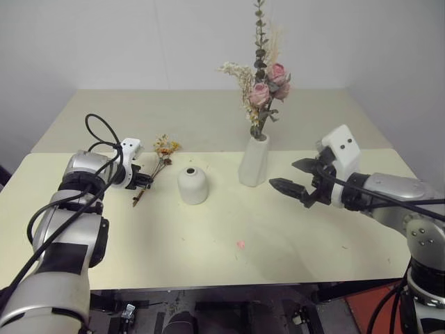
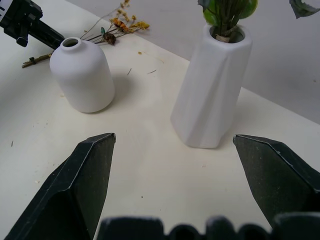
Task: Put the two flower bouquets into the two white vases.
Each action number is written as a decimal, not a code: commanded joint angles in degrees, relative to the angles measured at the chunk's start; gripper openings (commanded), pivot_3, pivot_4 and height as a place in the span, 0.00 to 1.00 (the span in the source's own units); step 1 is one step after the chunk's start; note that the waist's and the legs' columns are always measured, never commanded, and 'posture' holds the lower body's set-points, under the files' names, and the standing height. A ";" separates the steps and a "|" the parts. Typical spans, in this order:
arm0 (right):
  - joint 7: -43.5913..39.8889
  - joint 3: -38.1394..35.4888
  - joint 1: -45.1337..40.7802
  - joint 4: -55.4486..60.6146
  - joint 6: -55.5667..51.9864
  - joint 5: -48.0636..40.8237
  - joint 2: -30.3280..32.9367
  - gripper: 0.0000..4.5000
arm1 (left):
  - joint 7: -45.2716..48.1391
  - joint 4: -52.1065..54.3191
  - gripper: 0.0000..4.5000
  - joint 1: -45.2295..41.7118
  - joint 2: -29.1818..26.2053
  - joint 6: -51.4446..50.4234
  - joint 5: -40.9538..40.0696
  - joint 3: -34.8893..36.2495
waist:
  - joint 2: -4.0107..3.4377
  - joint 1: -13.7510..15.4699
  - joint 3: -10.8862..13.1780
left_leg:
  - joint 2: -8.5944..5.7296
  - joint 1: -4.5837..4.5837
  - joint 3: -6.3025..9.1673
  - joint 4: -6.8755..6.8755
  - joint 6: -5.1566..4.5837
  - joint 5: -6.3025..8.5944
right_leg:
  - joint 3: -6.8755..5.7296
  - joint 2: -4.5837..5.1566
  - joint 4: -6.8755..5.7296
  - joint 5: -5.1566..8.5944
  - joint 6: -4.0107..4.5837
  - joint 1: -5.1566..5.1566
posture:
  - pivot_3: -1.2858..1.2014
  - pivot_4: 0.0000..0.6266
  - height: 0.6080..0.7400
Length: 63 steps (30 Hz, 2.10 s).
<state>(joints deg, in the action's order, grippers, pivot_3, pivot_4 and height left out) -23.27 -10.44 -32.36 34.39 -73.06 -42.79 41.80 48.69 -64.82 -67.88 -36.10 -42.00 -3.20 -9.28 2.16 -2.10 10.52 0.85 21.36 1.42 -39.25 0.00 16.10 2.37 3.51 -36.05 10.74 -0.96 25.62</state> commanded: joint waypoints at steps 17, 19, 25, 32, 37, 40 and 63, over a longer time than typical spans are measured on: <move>-7.54 -3.76 13.34 4.68 29.76 8.93 -0.24 1.00 | 6.19 32.09 0.00 9.96 2.63 21.73 -31.03 35.69 | 0.02 0.50 -0.03 | -0.06 0.89 -0.10 -0.68 0.00 0.00 | 0.09 0.15 -0.11 -0.34 -0.44 0.55 | 0.52 0.24 1.00; -10.36 -4.92 14.96 5.28 33.51 7.02 -1.74 1.00 | 10.64 31.22 0.00 10.14 2.76 20.06 -34.52 36.99 | 0.02 0.55 -0.03 | -0.05 0.85 -0.07 -0.70 0.00 0.00 | 0.06 0.12 -0.03 -0.34 -0.44 0.50 | 0.52 0.24 1.00; -8.56 -3.98 17.76 5.88 36.64 8.79 -3.51 1.00 | 17.61 30.29 0.00 10.97 4.94 13.29 -39.85 35.98 | 0.06 0.93 -0.05 | -0.05 0.73 -0.05 -0.78 -0.01 0.01 | 0.04 0.10 -0.04 -0.34 -0.44 0.30 | 0.52 0.24 1.00; -6.06 -4.57 20.80 8.18 37.43 9.75 -4.06 1.00 | 22.18 29.40 0.00 12.94 8.81 17.41 -37.60 32.05 | 0.06 1.15 -0.05 | -0.05 0.70 -0.04 -0.78 -0.02 0.01 | 0.06 0.08 -0.04 -0.34 -0.44 0.26 | 0.52 0.24 1.00; -5.20 -5.41 21.90 8.85 37.70 9.99 -3.77 1.00 | 22.70 24.50 0.00 11.20 11.14 19.84 -36.62 31.57 | 0.07 1.03 -0.06 | -0.04 0.66 -0.05 -0.78 -0.03 0.02 | 0.08 0.05 -0.02 -0.34 -0.44 0.26 | 0.52 0.24 1.00; -4.79 -5.28 22.04 8.92 37.84 10.73 -3.68 1.00 | 21.11 19.95 0.00 8.98 12.18 22.52 -34.59 30.92 | 0.08 1.20 -0.06 | -0.05 0.63 -0.04 -0.82 -0.03 0.02 | 0.08 0.05 0.08 -0.34 -0.44 0.22 | 0.52 0.24 1.00; -2.92 -5.90 23.94 8.66 38.09 12.05 -3.65 1.00 | 22.01 15.88 0.00 8.67 13.18 18.80 -28.84 26.22 | 0.08 1.22 -0.07 | -0.05 0.58 -0.03 -0.83 -0.08 0.04 | 0.07 0.03 0.01 -0.34 -0.44 0.10 | 0.52 0.24 1.00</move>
<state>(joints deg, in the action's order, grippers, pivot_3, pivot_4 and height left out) -26.23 -14.66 -7.54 41.97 -36.74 -30.87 37.68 70.23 -50.81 -59.19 -22.70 -23.70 -31.84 16.98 2.24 -0.88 10.45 0.80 21.93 1.39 -40.08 -0.08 16.14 2.44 3.54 -36.04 10.40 -1.40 25.72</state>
